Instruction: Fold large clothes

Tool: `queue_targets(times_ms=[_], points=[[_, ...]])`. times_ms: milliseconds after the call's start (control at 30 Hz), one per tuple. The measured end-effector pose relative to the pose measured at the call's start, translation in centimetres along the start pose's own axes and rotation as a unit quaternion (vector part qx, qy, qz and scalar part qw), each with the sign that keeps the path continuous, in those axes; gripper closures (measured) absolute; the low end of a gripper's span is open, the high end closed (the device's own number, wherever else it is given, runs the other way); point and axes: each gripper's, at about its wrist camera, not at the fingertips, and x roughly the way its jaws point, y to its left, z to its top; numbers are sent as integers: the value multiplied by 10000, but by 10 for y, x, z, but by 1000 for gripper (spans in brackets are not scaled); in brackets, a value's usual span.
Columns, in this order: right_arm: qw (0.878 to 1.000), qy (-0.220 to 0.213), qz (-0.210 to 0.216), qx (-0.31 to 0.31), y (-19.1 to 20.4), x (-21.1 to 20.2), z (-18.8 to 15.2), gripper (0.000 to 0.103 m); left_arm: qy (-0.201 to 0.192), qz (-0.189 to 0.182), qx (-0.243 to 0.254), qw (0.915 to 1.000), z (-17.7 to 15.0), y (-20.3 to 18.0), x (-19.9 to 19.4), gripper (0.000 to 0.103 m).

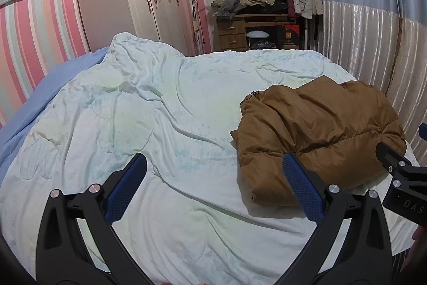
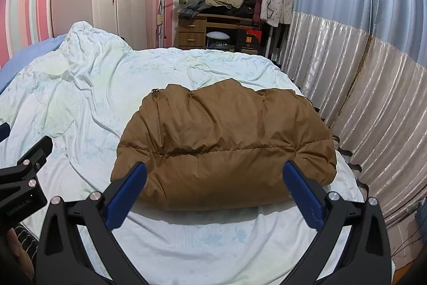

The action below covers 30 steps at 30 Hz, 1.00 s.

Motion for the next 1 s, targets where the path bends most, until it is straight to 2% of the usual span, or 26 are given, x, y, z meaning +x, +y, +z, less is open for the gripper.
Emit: queue_targets(times_ms=[500, 1000], points=[[10000, -32, 8, -20, -1, -2, 1, 2, -125, 108, 56, 9998, 0, 0, -7, 3], [10000, -30, -3, -31, 0, -2, 2, 2, -150, -23, 105, 9998, 1, 1, -5, 3]])
